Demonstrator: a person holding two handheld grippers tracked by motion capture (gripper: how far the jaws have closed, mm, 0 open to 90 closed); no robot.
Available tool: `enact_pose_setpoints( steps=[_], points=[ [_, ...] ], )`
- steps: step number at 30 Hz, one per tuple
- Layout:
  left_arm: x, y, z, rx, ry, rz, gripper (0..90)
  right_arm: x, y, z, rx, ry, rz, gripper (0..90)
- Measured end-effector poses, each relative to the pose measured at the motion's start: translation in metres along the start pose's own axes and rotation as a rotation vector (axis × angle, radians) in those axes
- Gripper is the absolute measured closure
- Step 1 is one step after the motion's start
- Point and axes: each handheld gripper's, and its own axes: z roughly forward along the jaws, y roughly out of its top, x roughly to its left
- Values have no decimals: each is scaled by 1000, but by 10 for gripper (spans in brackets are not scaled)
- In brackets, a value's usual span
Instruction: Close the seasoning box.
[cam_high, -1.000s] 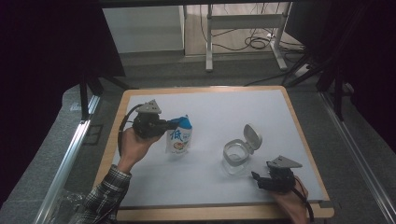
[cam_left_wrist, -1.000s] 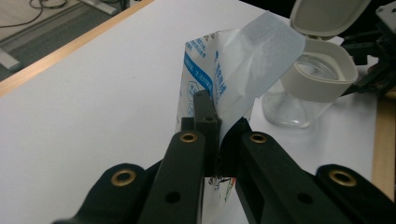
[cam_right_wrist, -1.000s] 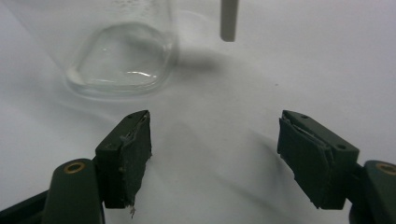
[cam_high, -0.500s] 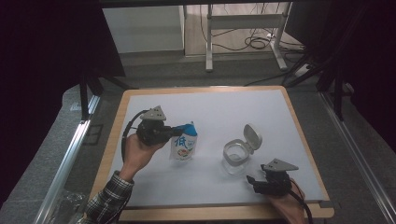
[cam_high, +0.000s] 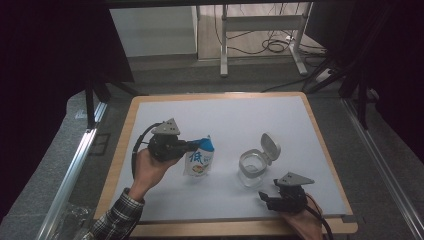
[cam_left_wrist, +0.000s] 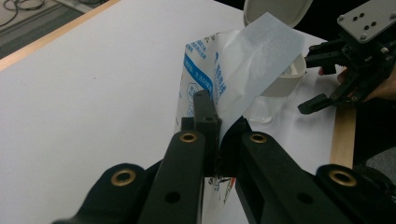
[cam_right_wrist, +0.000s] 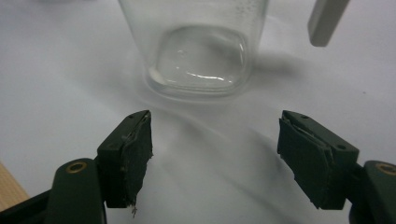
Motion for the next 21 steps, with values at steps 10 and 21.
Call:
enact_pose_setpoints(
  steps=[10,21],
  points=[
    [-15,5,2,4,-7,14,898,13,4,-1,-16,36,-28,271],
    [-22,9,4,-3,-17,2,898,32,13,7,-25,77,-71,275]
  ],
)
